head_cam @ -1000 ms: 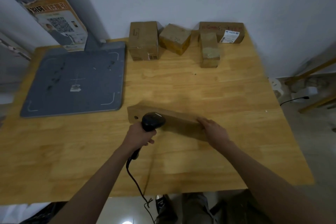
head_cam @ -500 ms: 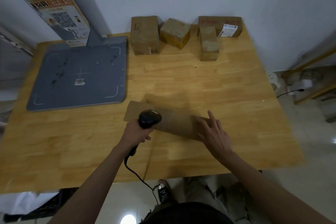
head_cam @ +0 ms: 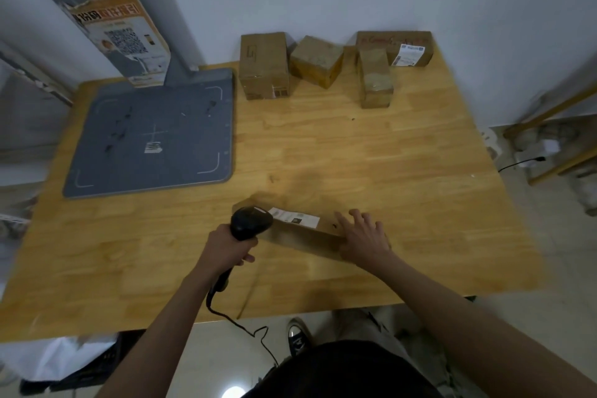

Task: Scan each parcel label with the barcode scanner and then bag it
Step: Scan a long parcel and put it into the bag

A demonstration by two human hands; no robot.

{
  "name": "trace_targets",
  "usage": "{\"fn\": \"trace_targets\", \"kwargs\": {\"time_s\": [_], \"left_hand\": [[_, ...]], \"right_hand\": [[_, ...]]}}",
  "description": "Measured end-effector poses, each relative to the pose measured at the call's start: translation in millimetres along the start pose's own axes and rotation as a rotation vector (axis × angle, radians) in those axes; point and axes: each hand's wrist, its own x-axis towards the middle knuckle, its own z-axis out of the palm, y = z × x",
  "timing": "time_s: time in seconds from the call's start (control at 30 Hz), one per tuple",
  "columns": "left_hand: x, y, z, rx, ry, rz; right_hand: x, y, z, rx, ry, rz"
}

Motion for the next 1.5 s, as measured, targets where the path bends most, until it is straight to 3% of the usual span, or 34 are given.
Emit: {"fn": "trace_targets", "kwargs": {"time_s": [0.23, 0.47, 0.93, 1.5], "left_hand": [[-3.5, -2.3, -15.6, 0.082, -0.021, 0.007], [-2.8, 4.8, -31.6, 0.301, -0.076, 0.13], [-23.9, -34.1, -43.5, 0.589, -0.148, 0.333], [-7.7, 9.4, -48.3, 0.855, -0.368, 0.34]], "right_hand": [[22.0, -10.6, 7.9, 0.077, -0.163, -0.044], [-15.5, -18.8, 26.5, -0.031, 0.06, -0.116], [-54.0, -16.0, 40.0, 0.035, -0.041, -0.203], [-82.0, -11.8, 50.7, -0.122, 0.183, -0.294]]}}
